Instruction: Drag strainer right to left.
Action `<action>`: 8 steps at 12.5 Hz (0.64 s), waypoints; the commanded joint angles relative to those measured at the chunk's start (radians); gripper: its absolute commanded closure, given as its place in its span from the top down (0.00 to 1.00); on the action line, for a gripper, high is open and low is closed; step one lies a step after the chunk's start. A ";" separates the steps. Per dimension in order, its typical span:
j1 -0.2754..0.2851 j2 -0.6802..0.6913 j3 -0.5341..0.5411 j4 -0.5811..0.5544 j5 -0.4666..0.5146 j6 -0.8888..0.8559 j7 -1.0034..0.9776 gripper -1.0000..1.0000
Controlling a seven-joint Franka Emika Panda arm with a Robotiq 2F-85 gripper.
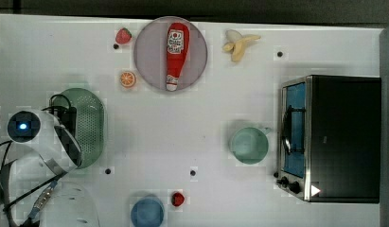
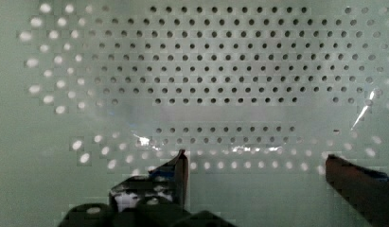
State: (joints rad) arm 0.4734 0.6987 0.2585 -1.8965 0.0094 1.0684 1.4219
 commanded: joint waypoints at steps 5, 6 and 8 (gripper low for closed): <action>-0.060 -0.371 -0.031 0.022 0.027 -0.464 -0.399 1.00; -0.072 -0.437 -0.053 0.021 0.027 -0.542 -0.483 1.00; -0.094 -0.570 -0.116 0.021 0.027 -0.671 -0.669 1.00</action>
State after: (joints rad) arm 0.4282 0.1908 0.1586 -1.8994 0.0219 0.4285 0.9688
